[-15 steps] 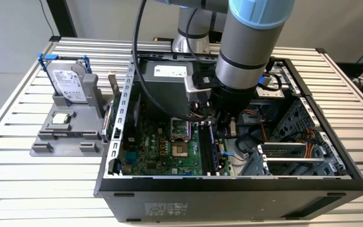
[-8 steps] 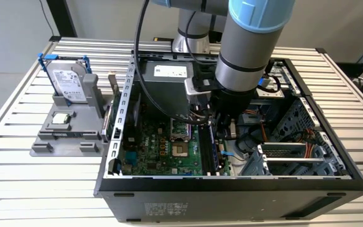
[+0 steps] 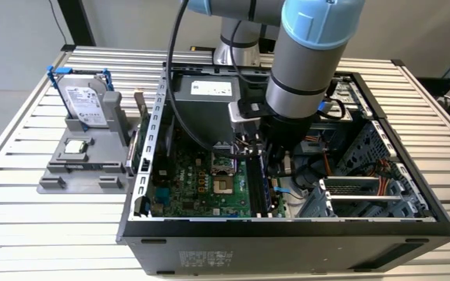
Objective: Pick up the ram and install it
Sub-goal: 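Press down the ram until it locks into place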
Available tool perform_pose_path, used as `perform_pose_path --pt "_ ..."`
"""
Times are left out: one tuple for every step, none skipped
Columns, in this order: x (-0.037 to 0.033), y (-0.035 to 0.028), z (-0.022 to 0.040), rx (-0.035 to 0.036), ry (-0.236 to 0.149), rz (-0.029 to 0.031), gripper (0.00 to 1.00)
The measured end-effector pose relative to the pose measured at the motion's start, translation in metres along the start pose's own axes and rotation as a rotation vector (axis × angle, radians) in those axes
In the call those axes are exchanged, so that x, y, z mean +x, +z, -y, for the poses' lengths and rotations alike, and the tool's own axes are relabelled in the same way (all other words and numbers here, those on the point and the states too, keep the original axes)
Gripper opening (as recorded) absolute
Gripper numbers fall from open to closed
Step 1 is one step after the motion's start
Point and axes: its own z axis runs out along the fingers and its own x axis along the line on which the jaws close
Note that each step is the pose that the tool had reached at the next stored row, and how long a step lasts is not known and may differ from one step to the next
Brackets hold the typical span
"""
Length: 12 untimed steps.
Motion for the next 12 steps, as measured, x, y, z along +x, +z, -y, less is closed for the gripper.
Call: perform_pose_path --pt "0.0 0.0018 0.0 0.0 0.003 -0.0002 0.0" --pt "0.0 0.0036 0.0 0.0 0.006 -0.0003 0.0" --pt "0.0001 0.0054 -0.0001 0.0001 0.009 -0.0004 0.0" --pt "0.0002 0.007 -0.0001 -0.0002 0.012 -0.0012 0.0" --pt "0.0002 0.0085 -0.0002 -0.0004 0.014 -0.002 0.0" --pt "0.0003 0.0101 -0.0003 -0.0005 0.016 -0.0024 0.0" --pt "0.0003 0.0122 -0.0003 -0.0004 0.019 -0.0022 0.0" --pt "0.0003 0.0139 -0.0004 -0.0004 0.021 -0.0024 0.0" --pt "0.0001 0.0149 -0.0003 -0.0009 0.023 -0.0039 0.0" --pt "-0.0002 0.0147 -0.0003 -0.0017 0.025 -0.0062 0.0" --pt "-0.0005 0.0119 -0.0002 -0.0021 0.025 -0.0073 0.0" --pt "-0.0003 0.0099 -0.0002 -0.0003 0.026 -0.0024 0.0"
